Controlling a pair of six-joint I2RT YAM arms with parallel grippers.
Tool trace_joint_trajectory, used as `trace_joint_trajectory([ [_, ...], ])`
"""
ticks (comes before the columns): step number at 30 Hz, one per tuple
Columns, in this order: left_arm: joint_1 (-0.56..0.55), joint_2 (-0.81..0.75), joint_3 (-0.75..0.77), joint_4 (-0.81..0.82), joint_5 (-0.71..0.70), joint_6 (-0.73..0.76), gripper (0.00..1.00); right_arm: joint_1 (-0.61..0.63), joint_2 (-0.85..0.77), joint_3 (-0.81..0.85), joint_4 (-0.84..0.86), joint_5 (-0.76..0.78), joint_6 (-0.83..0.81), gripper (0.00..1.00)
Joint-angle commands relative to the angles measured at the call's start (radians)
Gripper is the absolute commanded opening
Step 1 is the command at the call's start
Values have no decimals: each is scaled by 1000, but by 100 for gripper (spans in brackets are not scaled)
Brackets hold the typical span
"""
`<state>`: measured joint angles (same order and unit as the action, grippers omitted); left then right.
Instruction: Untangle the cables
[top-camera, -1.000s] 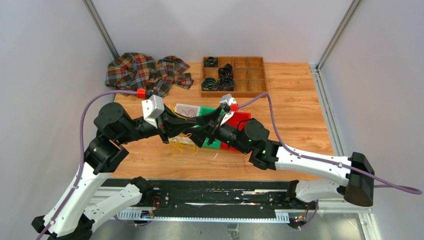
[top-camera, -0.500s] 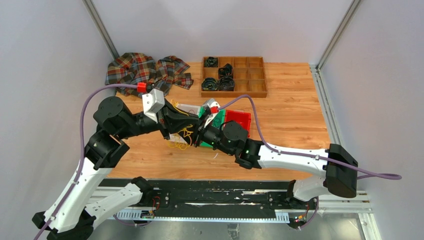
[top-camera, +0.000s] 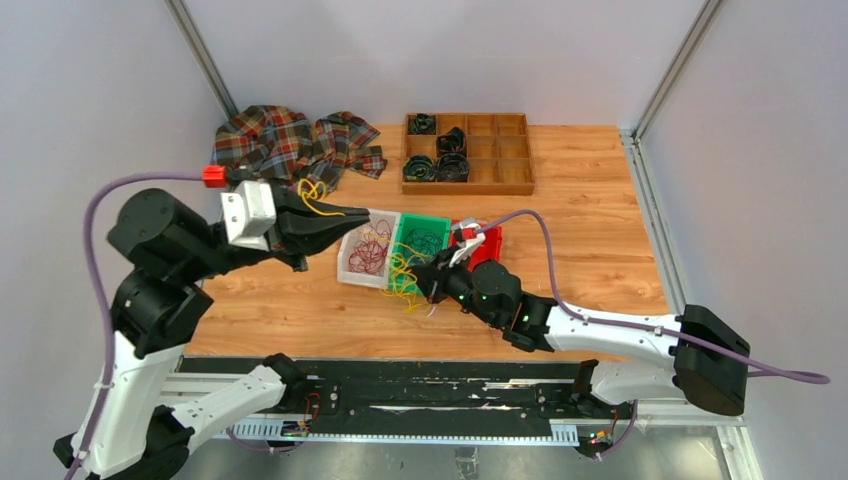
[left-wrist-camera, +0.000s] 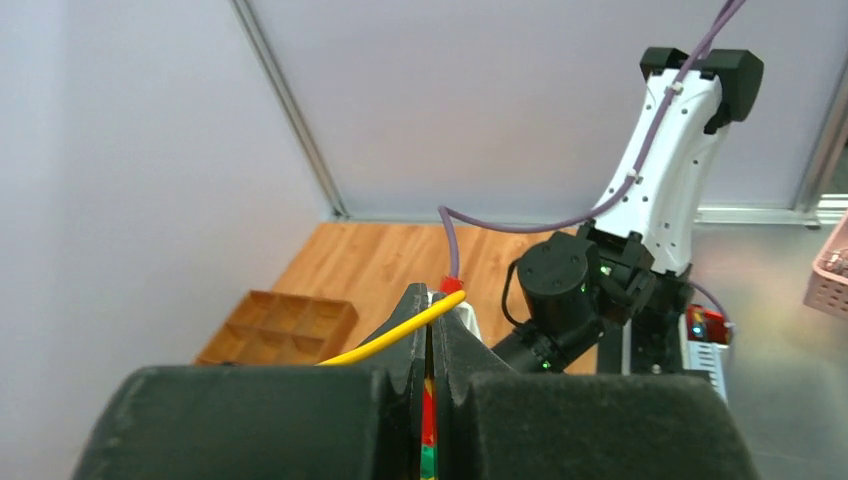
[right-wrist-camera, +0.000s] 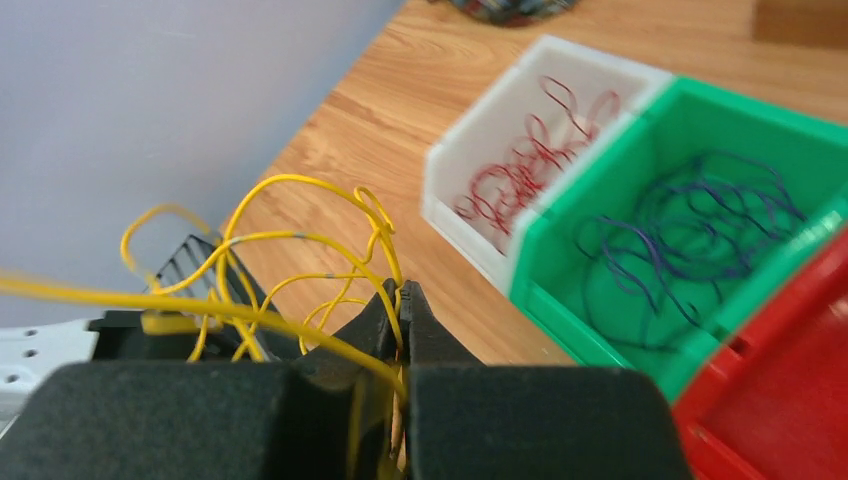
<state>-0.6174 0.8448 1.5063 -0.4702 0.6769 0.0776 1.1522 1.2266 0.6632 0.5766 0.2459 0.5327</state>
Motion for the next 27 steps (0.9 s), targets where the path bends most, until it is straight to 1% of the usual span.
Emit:
trace_joint_trajectory([
  [1, 4, 17, 154, -82, -46, 158, 1, -43, -39, -78, -89, 54, 111, 1],
  [5, 4, 39, 270, -107, -101, 262, 1, -43, -32, -93, -166, 40, 154, 1],
  [11, 4, 78, 426, -47, -243, 366, 1, -32, 28, -64, -282, -42, 183, 2],
  [15, 4, 96, 486, -14, -288, 390, 1, -17, 51, -61, -286, -49, 181, 6],
  [20, 4, 108, 511, 6, -304, 403, 1, -14, 72, -39, -326, -43, 166, 5],
  [23, 4, 109, 509, 80, -364, 435, 1, -14, 89, -25, -367, -33, 168, 5],
  [27, 4, 123, 520, 279, -514, 516, 1, -4, 118, -31, -370, -33, 181, 3],
])
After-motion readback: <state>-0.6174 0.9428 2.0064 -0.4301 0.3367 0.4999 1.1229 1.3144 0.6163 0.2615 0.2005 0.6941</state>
